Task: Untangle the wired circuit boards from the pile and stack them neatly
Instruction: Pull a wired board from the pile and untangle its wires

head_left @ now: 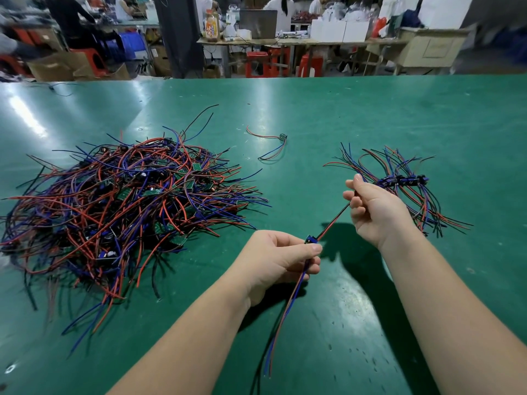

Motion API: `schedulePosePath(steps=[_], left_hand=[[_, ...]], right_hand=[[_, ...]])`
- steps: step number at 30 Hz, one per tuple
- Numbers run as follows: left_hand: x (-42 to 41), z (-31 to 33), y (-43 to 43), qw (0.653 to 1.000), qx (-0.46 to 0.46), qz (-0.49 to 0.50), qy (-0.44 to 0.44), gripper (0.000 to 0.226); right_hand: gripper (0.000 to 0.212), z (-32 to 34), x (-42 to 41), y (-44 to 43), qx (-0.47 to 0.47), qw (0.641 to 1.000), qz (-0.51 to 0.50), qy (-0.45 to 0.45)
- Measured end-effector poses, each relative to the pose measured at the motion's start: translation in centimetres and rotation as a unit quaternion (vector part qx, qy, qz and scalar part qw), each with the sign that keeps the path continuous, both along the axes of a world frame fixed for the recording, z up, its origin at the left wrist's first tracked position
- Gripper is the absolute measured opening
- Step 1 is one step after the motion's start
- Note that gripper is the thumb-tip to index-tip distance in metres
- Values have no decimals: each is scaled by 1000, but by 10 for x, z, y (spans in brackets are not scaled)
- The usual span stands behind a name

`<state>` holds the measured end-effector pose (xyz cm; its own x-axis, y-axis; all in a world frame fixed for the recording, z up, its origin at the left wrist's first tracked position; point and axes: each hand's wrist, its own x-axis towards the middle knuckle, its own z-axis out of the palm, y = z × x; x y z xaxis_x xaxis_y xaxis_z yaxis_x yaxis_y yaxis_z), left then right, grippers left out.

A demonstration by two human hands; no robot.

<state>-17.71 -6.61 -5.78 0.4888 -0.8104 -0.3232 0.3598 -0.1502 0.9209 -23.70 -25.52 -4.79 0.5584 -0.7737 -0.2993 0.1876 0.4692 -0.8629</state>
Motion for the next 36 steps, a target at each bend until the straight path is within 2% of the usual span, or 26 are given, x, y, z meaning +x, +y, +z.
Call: schedulePosePath(steps=[4,12,24,29,32,34,36], left_hand=[[0,-1,0,1000,3,4,-2,11],[1,-1,-1,1000,2,0,3,11],[2,-2,0,1000,-1,-18,4,13],[3,-1,1,1000,2,-25,7,11],[3,-1,0,999,-10,13,32,12],[5,-1,-2,996,-22,62,59,12],[7,0,-4,990,-35,112,80,14]], right_hand=[[17,7,-6,-4,133,990,-2,-56],[16,12,-7,-4,192,979,-5,-71],[25,7,-1,-8,110,992,-2,-56],[22,7,-6,-15,87,992,-14,-93],[12,8,-10,-23,73,989,-39,-120],[10,8,-11,-25,68,992,-43,-97],[15,8,-10,-19,49,998,-2,-44]])
